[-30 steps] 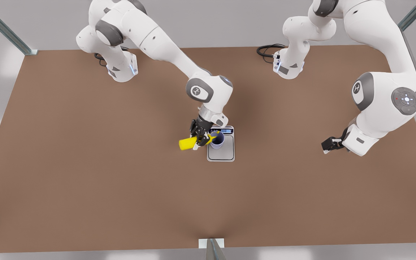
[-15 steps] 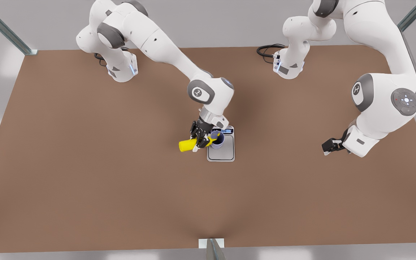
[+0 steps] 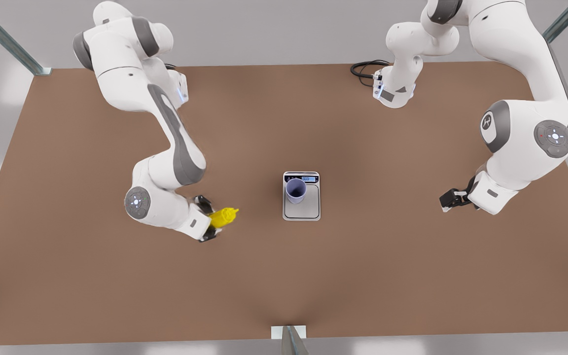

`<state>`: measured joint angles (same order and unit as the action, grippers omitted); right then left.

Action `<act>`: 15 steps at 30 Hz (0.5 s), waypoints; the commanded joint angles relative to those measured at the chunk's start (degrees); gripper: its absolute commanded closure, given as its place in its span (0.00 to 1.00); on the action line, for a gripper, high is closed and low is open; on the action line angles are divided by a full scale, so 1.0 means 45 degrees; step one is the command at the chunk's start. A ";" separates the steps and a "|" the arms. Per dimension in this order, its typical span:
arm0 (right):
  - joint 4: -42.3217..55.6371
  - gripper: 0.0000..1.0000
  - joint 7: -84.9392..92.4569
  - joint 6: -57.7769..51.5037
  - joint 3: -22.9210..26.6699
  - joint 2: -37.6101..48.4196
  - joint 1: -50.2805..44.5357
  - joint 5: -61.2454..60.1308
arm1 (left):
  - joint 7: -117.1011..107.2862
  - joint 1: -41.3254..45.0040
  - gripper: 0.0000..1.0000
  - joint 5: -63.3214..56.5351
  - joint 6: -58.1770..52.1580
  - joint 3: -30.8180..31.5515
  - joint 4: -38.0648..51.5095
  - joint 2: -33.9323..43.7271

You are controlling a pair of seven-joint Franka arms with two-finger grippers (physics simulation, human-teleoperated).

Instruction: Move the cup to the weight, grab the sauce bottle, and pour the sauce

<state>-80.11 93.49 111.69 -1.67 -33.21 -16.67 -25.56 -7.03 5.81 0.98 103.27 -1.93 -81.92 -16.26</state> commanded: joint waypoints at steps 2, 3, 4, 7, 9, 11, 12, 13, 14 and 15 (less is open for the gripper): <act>-0.0460 0.42 0.1468 -0.0055 0.0000 -0.0042 0.0579 -0.1213 | -0.0020 -0.0002 0.00 -0.0002 -0.0020 0.0000 0.0000 0.0020; -0.0870 0.42 0.2835 -0.0172 0.0000 -0.0062 0.1068 -0.2404 | 0.0000 -0.0002 0.00 -0.0002 0.0000 0.0000 0.0000 0.0040; -0.1338 0.42 0.4085 -0.0328 0.0000 -0.0159 0.1634 -0.3420 | 0.0000 -0.0002 0.00 -0.0002 0.0000 0.0000 0.0000 0.0021; -0.1827 0.42 0.6060 -0.1441 0.0000 -0.0823 0.3099 -0.5198 | 0.0000 -0.0002 0.00 -0.0002 0.0000 0.0000 0.0000 0.0020; -0.1808 0.42 0.6334 -0.2652 0.0000 -0.1467 0.3978 -0.6038 | 0.0000 -0.0002 0.00 -0.0002 0.0000 0.0000 0.0000 0.0020; -0.1730 0.42 0.6665 -0.3414 0.0000 -0.1897 0.4428 -0.6234 | 0.0000 -0.0002 0.00 -0.0002 0.0000 0.0000 0.0000 0.0020; -0.1691 0.42 0.6958 -0.3454 0.0000 -0.2111 0.4428 -0.6254 | 0.0000 -0.0002 0.00 -0.0002 0.0000 0.0000 0.0000 0.0020; -0.1691 0.42 0.7407 -0.3454 0.0000 -0.2366 0.4447 -0.6604 | 0.0000 -0.0002 0.00 -0.0002 0.0000 0.0019 0.0000 0.0020; -0.1691 0.42 0.7856 -0.3415 -0.0020 -0.2600 0.4447 -0.6819 | 0.0000 -0.0002 0.00 -0.0002 0.0000 0.0000 0.0000 0.0020; -0.1671 0.42 0.8675 -0.3298 -0.0020 -0.2990 0.4389 -0.7832 | 0.0000 -0.0002 0.00 -0.0002 0.0000 0.0000 0.0000 0.0020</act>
<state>-87.63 133.62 96.92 -1.75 -47.34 2.83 -61.93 -7.03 5.80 0.98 103.27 -1.93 -81.92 -16.18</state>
